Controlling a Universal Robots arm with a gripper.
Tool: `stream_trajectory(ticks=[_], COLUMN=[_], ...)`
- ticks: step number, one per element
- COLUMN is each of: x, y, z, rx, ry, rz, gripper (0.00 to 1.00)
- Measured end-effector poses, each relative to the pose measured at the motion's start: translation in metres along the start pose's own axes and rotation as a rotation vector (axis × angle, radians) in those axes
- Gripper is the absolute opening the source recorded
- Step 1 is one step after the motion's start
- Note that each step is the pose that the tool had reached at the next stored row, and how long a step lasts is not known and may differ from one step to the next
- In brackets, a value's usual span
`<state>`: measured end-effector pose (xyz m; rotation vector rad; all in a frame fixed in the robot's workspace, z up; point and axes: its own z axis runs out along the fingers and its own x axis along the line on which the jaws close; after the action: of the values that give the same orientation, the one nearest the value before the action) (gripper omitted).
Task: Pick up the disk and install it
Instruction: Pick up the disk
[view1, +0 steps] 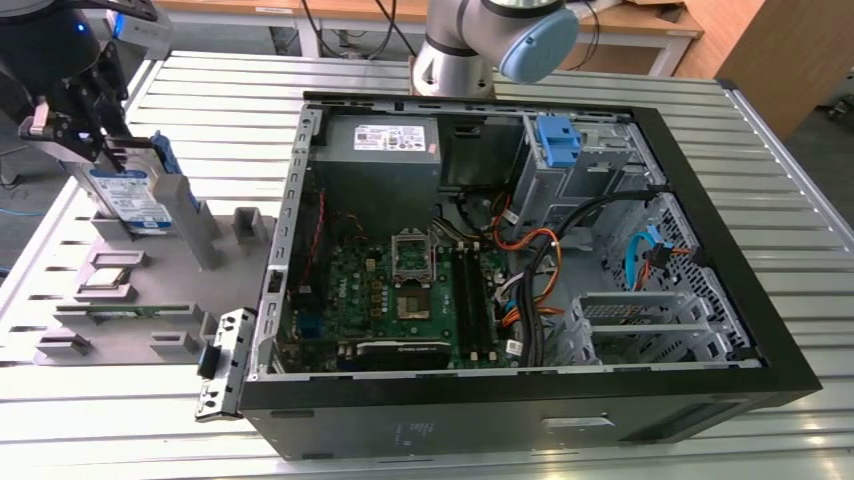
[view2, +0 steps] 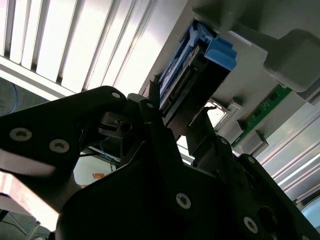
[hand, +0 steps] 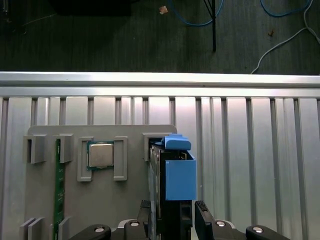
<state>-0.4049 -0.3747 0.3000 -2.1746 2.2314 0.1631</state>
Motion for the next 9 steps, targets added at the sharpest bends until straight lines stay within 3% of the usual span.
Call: stream_trajectory(ticks=[9], x=[-0.0001], y=[0.0], z=[0.0008], rx=[-0.0013], ry=[0.0009], rz=[-0.015], gripper=[0.47])
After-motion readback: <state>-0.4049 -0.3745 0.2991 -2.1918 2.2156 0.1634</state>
